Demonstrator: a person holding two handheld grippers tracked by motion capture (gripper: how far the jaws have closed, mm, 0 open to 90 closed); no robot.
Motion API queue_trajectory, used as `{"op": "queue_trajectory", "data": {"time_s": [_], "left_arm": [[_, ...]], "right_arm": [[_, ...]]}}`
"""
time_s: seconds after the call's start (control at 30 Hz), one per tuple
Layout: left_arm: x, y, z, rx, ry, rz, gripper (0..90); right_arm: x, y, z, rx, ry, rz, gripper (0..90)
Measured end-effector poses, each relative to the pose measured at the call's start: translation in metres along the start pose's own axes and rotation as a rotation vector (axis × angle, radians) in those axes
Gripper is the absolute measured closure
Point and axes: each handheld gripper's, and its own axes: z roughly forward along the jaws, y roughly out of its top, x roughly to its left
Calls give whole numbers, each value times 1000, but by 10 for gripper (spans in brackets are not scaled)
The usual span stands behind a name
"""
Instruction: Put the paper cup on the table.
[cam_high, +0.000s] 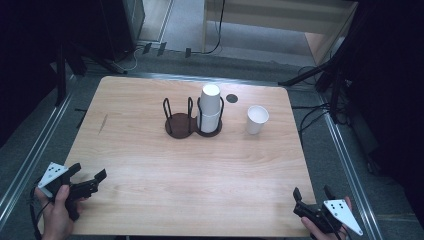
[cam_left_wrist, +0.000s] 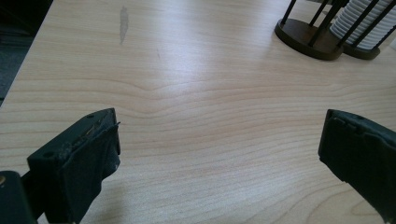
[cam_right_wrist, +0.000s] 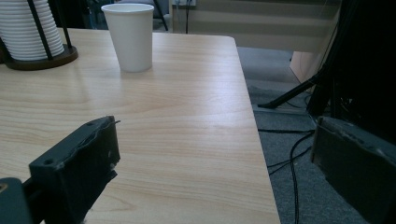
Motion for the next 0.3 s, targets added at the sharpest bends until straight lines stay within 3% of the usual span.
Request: {"op": "queue_trajectory", "data": {"time_s": [0.3], "left_arm": [[-2,3,6,34,2,21,0]], "right_arm": [[2,-4,0,5,-24,-7,14]]}}
